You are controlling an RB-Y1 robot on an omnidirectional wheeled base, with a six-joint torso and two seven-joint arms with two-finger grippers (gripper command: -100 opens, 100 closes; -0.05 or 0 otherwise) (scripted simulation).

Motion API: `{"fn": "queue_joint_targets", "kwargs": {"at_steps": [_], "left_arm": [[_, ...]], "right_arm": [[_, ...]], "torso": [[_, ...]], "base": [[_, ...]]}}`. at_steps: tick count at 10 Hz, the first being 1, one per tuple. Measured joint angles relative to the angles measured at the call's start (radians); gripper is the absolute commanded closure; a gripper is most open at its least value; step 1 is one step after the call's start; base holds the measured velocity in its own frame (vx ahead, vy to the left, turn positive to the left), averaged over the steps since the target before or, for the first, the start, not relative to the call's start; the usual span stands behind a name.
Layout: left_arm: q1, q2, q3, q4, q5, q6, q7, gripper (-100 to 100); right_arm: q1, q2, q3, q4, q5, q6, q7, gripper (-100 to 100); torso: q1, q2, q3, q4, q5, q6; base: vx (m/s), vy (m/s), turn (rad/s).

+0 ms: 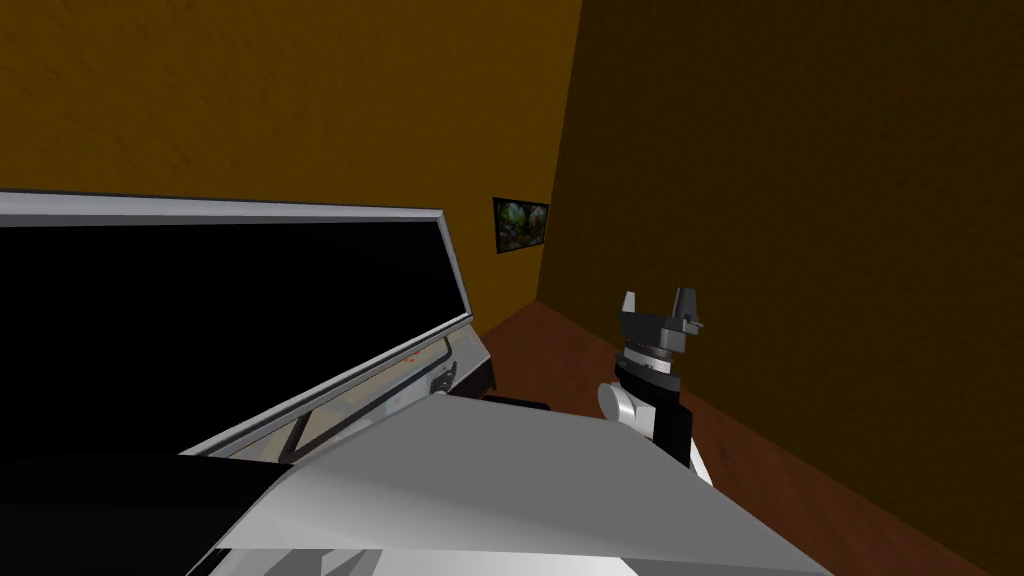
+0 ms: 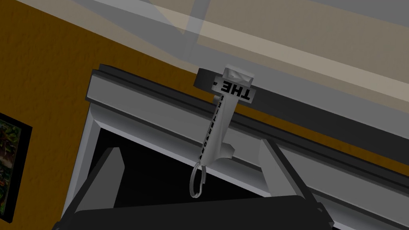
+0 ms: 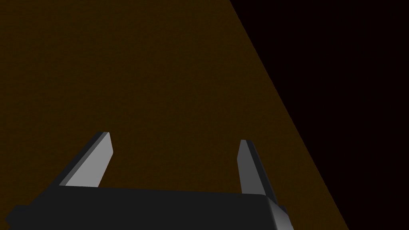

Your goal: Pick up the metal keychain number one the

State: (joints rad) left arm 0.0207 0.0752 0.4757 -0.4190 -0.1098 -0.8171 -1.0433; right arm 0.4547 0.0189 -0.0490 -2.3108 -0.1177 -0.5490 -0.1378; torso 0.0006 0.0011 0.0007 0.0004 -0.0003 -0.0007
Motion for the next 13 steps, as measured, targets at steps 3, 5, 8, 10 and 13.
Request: {"fn": "queue_joint_targets", "kwargs": {"at_steps": [3, 5, 8, 10, 13], "left_arm": [[-0.002, -0.007, 0.096, 0.036, -0.042, -0.031, 0.009, -100], [0.043, -0.032, 0.132, -0.054, -0.063, 0.006, 0.027, -100], [0.034, -0.031, 0.193, -0.020, -0.085, -0.023, 0.029, -100], [0.044, -0.032, 0.253, -0.001, -0.112, -0.042, 0.041, -100], [0.035, -0.026, 0.337, 0.046, -0.137, -0.070, 0.040, -100]], "right_arm": [[0.000, 0.000, 0.000, 0.000, 0.000, 0.000, 0.000, 0], [0.000, 0.000, 0.000, 0.000, 0.000, 0.000, 0.000, 0], [0.000, 0.000, 0.000, 0.000, 0.000, 0.000, 0.000, 0], [0.000, 0.000, 0.000, 0.000, 0.000, 0.000, 0.000, 0], [0.000, 0.000, 0.000, 0.000, 0.000, 0.000, 0.000, 0]], "torso": [[0.000, 0.000, 0.000, 0.000, 0.000, 0.000], [0.000, 0.000, 0.000, 0.000, 0.000, 0.000], [0.000, 0.000, 0.000, 0.000, 0.000, 0.000], [0.001, 0.000, 0.000, 0.000, 0.000, -0.001], [0.000, -0.001, 0.000, 0.000, 0.000, -0.001]], "base": [[-0.012, 0.015, -0.175], [-0.005, 0.003, 0.010], [-0.010, 0.009, -0.278], [-0.015, 0.015, -0.197], [-0.006, 0.006, -0.037]]}}
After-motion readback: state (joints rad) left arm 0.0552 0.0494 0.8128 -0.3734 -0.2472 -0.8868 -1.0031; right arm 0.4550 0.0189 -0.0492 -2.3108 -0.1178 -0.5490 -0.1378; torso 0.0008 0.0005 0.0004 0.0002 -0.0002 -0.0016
